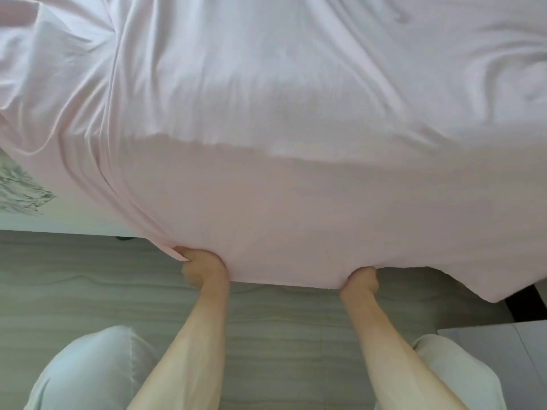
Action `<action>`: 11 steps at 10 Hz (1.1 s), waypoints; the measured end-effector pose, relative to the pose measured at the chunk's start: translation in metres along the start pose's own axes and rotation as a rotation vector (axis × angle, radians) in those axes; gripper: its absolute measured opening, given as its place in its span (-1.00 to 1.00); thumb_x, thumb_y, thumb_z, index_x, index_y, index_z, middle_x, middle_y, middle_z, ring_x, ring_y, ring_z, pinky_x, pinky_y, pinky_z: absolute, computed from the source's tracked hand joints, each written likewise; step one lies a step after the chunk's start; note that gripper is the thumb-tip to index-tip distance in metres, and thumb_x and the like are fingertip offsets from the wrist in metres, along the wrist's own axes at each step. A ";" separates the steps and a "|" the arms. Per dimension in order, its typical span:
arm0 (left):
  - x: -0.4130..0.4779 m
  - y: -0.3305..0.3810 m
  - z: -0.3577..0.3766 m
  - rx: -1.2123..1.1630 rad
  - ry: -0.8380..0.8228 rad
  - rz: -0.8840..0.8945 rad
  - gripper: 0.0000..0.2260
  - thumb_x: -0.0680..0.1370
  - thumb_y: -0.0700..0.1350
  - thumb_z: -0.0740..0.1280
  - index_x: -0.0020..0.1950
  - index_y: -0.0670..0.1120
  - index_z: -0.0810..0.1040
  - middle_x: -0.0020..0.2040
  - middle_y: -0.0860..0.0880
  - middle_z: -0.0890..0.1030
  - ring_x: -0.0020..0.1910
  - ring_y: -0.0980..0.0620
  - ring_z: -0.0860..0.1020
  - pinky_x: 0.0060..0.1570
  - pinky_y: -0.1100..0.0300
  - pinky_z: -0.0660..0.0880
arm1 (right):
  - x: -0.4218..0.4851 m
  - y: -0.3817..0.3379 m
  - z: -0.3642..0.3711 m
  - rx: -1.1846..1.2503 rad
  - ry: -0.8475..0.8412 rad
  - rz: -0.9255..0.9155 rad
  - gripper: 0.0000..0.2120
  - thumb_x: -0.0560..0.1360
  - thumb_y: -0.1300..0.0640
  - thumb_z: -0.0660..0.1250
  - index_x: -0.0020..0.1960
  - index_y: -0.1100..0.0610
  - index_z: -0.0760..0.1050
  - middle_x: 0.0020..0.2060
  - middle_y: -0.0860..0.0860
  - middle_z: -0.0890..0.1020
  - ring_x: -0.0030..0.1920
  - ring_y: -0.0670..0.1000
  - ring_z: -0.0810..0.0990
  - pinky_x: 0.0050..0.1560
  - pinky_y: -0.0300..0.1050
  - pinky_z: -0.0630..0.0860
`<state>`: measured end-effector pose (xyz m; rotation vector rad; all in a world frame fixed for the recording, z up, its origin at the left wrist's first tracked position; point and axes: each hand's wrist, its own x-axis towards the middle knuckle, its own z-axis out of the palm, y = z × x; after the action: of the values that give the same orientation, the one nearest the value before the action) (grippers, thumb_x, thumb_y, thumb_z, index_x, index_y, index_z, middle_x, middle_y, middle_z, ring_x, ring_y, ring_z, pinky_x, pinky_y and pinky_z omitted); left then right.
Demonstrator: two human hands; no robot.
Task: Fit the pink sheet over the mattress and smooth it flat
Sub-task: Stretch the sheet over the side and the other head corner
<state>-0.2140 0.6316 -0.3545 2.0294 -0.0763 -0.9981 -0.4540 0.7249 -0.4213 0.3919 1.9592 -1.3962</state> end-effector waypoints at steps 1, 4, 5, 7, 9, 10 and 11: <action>0.006 0.000 0.021 0.050 0.004 0.062 -0.34 0.67 0.19 -0.05 0.29 -0.37 0.48 0.28 -0.39 0.50 0.25 -0.35 0.48 0.22 -0.05 0.38 | 0.018 -0.005 0.007 0.005 0.158 0.037 -0.53 0.68 0.05 -0.01 0.34 0.39 0.41 0.31 0.29 0.51 0.27 0.28 0.52 0.18 0.04 0.46; 0.012 -0.013 0.036 0.136 0.011 0.194 -0.28 0.68 0.20 -0.11 0.22 -0.42 0.50 0.24 -0.46 0.49 0.22 -0.37 0.49 0.24 -0.07 0.37 | 0.037 -0.008 0.030 -0.087 0.277 -0.097 -0.48 0.71 0.01 -0.04 0.32 0.43 0.42 0.32 0.30 0.50 0.31 0.26 0.50 0.30 0.01 0.40; 0.019 -0.015 0.038 0.160 0.025 0.215 -0.26 0.67 0.21 -0.12 0.21 -0.43 0.50 0.24 -0.46 0.50 0.22 -0.38 0.49 0.26 -0.08 0.37 | 0.038 0.003 0.027 -0.083 0.291 -0.069 -0.48 0.71 0.01 -0.04 0.33 0.40 0.43 0.32 0.29 0.51 0.31 0.25 0.50 0.30 0.01 0.40; 0.022 -0.028 0.033 0.167 0.053 0.201 -0.26 0.67 0.21 -0.12 0.18 -0.43 0.51 0.22 -0.46 0.51 0.20 -0.39 0.49 0.20 -0.10 0.40 | 0.036 0.009 0.022 -0.153 0.340 -0.124 -0.50 0.71 0.05 -0.04 0.29 0.42 0.46 0.28 0.35 0.52 0.28 0.30 0.50 0.23 0.01 0.39; 0.025 -0.041 0.022 0.210 0.037 0.195 -0.25 0.66 0.23 -0.13 0.17 -0.39 0.54 0.22 -0.43 0.52 0.18 -0.37 0.50 0.18 -0.08 0.40 | 0.040 0.023 0.011 -0.208 0.341 -0.117 -0.47 0.71 0.02 -0.05 0.27 0.41 0.48 0.27 0.35 0.53 0.26 0.32 0.51 0.25 0.04 0.40; 0.024 -0.044 0.020 0.218 0.019 0.217 -0.26 0.67 0.22 -0.13 0.16 -0.39 0.55 0.21 -0.43 0.53 0.18 -0.37 0.50 0.17 -0.07 0.40 | 0.039 0.026 0.006 -0.216 0.349 -0.133 -0.50 0.71 0.05 -0.05 0.29 0.40 0.46 0.30 0.34 0.51 0.29 0.31 0.49 0.25 0.00 0.38; 0.025 -0.046 0.018 0.239 0.008 0.242 -0.27 0.67 0.21 -0.13 0.18 -0.40 0.54 0.23 -0.43 0.52 0.19 -0.37 0.49 0.19 -0.08 0.38 | 0.039 0.026 0.006 -0.212 0.350 -0.155 -0.52 0.71 0.07 -0.06 0.32 0.38 0.46 0.31 0.31 0.51 0.30 0.30 0.49 0.25 -0.01 0.38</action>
<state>-0.2225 0.6390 -0.4086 2.1754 -0.4449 -0.8608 -0.4647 0.7234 -0.4674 0.4137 2.4428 -1.2601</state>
